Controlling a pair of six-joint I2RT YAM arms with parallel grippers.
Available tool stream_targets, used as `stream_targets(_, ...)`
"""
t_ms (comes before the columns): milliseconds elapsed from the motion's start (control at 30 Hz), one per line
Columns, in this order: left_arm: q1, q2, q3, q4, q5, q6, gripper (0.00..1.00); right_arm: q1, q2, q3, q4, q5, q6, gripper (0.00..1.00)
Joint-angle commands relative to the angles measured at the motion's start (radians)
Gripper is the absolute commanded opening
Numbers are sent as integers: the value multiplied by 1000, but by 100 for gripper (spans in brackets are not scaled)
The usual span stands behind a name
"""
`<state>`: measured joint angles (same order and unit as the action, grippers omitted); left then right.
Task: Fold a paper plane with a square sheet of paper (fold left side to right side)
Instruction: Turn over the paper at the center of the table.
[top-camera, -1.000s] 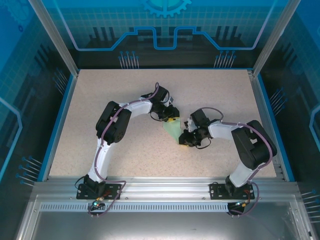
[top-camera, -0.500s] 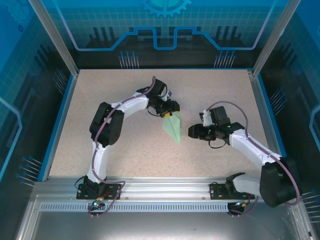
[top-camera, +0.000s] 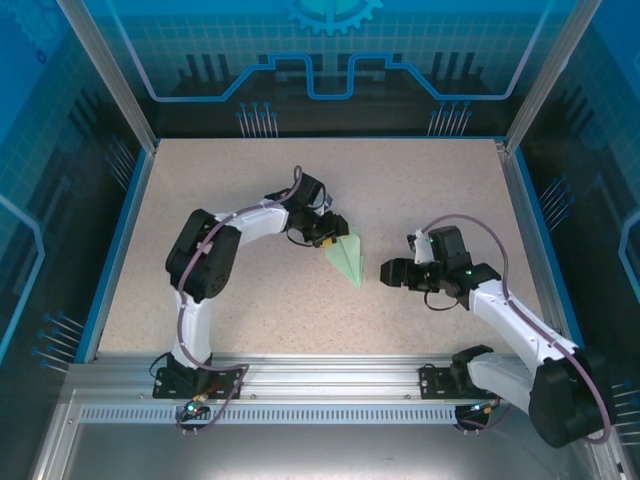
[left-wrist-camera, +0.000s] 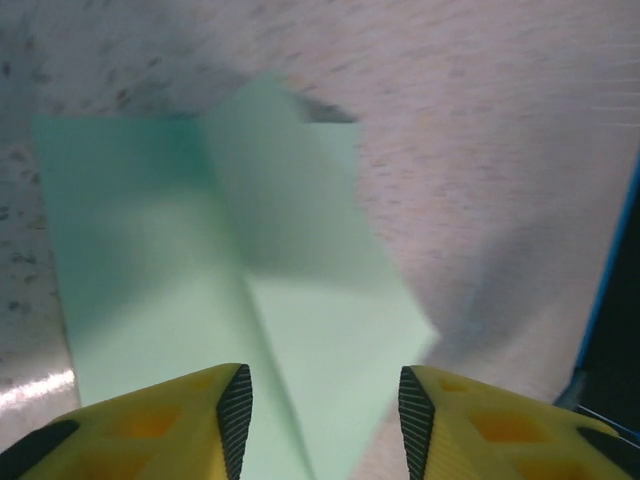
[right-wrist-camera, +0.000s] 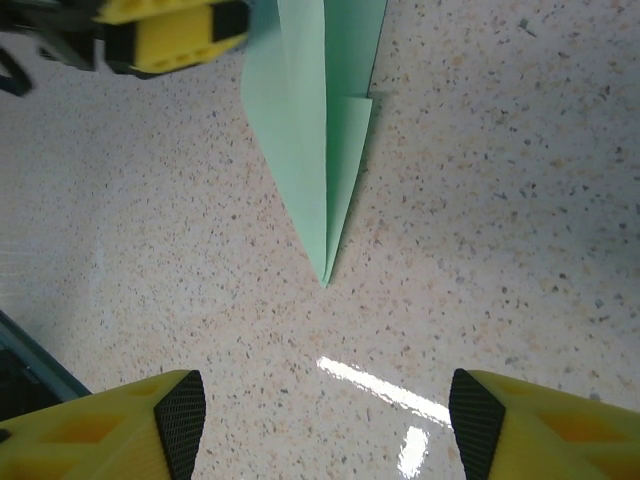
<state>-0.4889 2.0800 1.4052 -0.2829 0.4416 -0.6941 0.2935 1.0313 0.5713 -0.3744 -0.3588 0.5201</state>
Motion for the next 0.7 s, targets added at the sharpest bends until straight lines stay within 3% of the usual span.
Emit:
stream_targets(0,-13,41,57,7,22,-18,45,-14,-64,-32,-11,3,30,69)
stream_targets(333,-15,116,94,95,91,-52,33,-22,-153,-69,-57,23,50,69)
stream_targets(467,-14,110,95,129,112,-57,21,-40,-163,-90,-18,-10,58,72)
stream_targets(667,-13,-10,62,182,112,-5,2,-141,-146,-104,191,-190,78,93)
